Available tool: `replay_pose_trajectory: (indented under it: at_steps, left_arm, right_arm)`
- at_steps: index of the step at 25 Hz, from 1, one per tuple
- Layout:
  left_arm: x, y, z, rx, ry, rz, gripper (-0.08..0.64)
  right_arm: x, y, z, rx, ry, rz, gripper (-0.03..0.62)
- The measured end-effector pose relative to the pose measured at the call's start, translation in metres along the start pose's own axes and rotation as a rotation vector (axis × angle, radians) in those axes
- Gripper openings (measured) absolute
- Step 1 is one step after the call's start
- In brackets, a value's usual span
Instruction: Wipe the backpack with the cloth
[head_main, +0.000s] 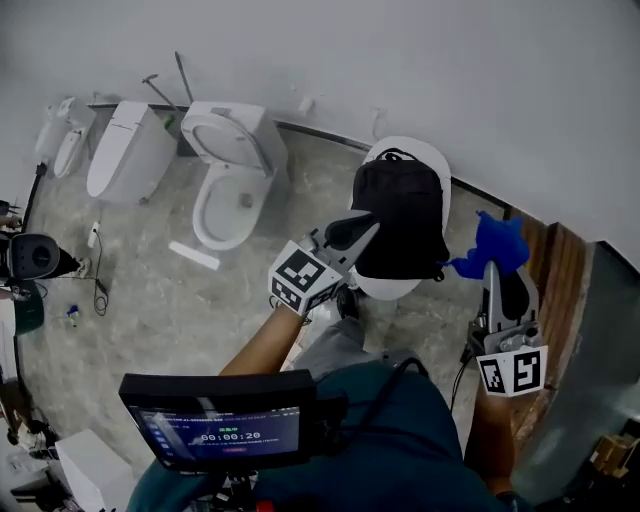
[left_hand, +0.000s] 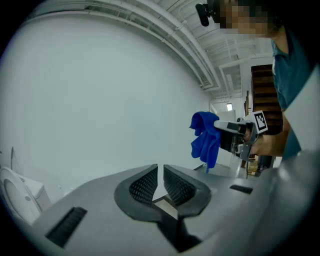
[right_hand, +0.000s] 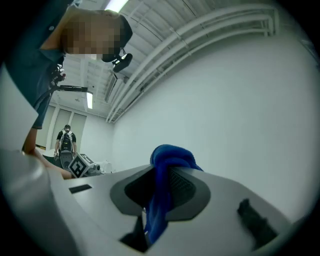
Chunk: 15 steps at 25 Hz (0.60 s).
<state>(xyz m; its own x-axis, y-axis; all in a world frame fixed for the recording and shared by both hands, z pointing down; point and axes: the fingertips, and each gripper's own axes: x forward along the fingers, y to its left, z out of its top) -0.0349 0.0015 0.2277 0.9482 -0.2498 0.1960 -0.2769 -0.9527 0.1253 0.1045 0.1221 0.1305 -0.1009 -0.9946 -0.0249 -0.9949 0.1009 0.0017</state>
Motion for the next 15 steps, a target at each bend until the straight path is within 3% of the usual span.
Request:
replay_pose_trajectory:
  at_steps: [7,15]
  left_arm:
    - [-0.092,-0.078,0.019,0.024,-0.055,0.099,0.043]
    - [-0.179,-0.204,0.003,0.051,-0.098,0.151,0.041]
  right_arm:
    - [-0.113,0.042,0.062,-0.045,-0.093,-0.005,0.06]
    - [-0.254,0.093,0.072,-0.075,-0.077,-0.019,0.061]
